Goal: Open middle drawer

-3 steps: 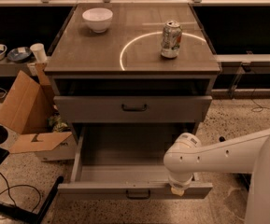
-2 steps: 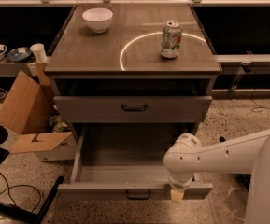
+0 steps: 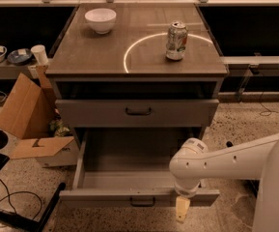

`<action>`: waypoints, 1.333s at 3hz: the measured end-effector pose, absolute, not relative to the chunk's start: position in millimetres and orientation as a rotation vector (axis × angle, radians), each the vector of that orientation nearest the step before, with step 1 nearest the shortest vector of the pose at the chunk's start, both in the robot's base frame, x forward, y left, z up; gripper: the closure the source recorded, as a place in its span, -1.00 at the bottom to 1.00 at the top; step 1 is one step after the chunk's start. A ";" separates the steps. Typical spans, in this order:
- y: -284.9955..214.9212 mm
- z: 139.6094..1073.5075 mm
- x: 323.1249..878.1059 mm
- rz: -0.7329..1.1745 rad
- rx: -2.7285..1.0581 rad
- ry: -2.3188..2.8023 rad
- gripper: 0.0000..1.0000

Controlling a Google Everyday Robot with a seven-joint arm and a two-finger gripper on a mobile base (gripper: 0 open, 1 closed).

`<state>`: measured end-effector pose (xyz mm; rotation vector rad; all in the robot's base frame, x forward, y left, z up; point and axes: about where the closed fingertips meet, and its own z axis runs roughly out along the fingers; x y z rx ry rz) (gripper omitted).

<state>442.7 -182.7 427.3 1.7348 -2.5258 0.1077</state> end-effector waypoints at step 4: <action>-183.8 419.9 374.8 0.078 1.575 -2.455 0.73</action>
Offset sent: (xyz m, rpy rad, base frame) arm -0.1880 -0.0074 -0.0314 -0.1584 0.3191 -0.1650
